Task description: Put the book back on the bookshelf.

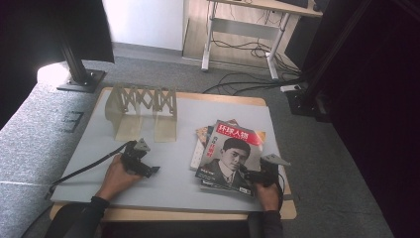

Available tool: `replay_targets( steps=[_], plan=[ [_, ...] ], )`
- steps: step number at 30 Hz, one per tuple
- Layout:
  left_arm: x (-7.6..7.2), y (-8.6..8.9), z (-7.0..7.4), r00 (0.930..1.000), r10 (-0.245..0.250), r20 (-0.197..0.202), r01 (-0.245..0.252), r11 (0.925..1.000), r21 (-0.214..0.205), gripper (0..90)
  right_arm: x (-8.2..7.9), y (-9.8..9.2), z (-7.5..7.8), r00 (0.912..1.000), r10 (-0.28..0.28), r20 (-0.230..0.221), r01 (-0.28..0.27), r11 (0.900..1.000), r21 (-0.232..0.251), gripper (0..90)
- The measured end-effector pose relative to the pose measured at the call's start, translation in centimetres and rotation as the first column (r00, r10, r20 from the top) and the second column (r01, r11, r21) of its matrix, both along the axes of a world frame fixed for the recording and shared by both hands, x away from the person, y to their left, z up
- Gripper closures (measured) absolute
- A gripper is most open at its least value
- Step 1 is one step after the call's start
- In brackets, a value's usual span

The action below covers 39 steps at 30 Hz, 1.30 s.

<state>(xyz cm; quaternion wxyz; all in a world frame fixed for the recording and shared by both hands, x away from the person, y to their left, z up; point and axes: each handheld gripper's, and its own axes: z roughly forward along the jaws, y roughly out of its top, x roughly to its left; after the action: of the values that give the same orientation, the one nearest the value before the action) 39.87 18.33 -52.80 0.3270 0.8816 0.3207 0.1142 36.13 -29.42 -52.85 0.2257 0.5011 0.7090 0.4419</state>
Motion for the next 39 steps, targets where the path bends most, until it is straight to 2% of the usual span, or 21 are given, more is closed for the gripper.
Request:
replay_targets(
  steps=[30,35,37,39],
  plan=[
    [-0.1,-0.2,0.1,1.0000,0.007,0.002,-0.007,1.0000,0.003,0.0,0.0,-0.2,0.2,0.9999,0.010,-0.012,-0.010,0.9999,-0.006,0.0],
    [-0.3,-0.7,0.5,0.9997,-0.016,0.017,0.016,0.9998,0.015,2.3,-0.2,-0.4,0.3,0.9998,0.017,-0.011,-0.017,0.9998,-0.010,2.8],
    [-0.4,-1.0,0.8,0.9993,-0.039,0.001,0.039,0.9987,-0.033,4.2,-0.4,-0.5,0.5,0.9998,0.021,-0.007,-0.021,0.9995,-0.025,3.8],
    [-0.6,-1.3,1.2,0.9985,-0.055,0.006,0.055,0.9978,-0.037,6.4,-0.4,-0.5,0.6,0.9997,0.024,-0.002,-0.024,0.9991,-0.035,4.3]
  ],
)
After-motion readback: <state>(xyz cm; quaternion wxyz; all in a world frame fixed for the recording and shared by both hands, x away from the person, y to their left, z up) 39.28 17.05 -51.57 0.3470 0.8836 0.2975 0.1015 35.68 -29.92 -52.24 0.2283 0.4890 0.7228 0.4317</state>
